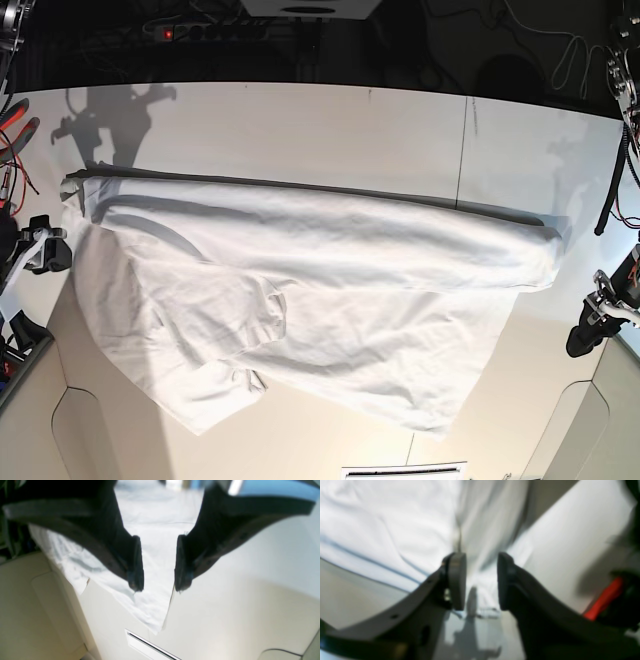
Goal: Layout the t-shirt on the table in an organized manner, then fold the t-shirt properly
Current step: 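Lay the stretched shirt down onto the table with both grippers, then grasp the shirt edge with both grippers and drag it flat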
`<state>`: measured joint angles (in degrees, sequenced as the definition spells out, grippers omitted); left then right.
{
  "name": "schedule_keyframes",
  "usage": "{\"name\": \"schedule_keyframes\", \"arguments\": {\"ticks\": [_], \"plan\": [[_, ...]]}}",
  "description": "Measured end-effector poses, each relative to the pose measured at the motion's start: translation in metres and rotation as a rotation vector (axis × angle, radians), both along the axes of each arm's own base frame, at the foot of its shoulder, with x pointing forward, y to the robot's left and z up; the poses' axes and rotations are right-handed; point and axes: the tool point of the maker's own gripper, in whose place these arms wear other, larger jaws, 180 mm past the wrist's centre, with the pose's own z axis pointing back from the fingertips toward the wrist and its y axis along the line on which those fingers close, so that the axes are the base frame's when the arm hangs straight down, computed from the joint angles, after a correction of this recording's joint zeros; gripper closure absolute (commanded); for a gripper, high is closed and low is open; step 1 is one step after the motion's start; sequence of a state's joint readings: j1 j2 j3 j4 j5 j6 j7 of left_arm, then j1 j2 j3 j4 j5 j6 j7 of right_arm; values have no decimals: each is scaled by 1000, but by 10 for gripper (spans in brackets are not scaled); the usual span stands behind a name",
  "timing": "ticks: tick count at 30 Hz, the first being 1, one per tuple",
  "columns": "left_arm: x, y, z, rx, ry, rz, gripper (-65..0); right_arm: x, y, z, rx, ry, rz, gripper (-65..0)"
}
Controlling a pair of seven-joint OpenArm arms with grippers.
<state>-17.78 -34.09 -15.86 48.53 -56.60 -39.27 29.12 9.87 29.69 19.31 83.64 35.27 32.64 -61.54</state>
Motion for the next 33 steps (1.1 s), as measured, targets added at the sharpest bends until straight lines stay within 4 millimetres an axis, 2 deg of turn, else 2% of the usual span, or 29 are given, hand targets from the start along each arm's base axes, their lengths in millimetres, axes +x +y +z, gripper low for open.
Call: {"name": "schedule_keyframes", "arguments": {"ticks": [2, 5, 8, 12, 15, 17, 20, 25, 29, 33], "plan": [[-1, 0, -1, 1, 4, -2, -199, 8, 8, 20, 19, -66, 18, 0], [-4, -8, -11, -8, 53, -33, 0, 10, 30, 33, 61, -98, 64, 0], [-8, -24, -21, -59, 95, -73, 0, 3, 62, 21, 156, -95, 81, 0], [-16, -50, -33, -177, 124, -116, 0, -30, 107, -20, 281, 0, 76, 0], [-30, -74, -54, -244, 173, -146, 0, -54, 123, -42, 320, 65, 63, 0], [-37, -91, -67, -282, 193, -155, 0, -66, 121, -51, 311, 93, 56, 0], [-46, -115, -85, -317, 225, -173, 0, -76, 100, -63, 224, 105, 15, 0], [-48, -141, -95, -350, 239, -193, 0, -68, 80, -57, 208, 30, -50, 0], [-49, -151, -114, -190, 264, -220, 0, -57, 68, -53, 144, -40, -72, 0], [-51, -170, -127, -46, 265, -295, 0, -61, 56, -68, 101, 4, -112, 0]]}}
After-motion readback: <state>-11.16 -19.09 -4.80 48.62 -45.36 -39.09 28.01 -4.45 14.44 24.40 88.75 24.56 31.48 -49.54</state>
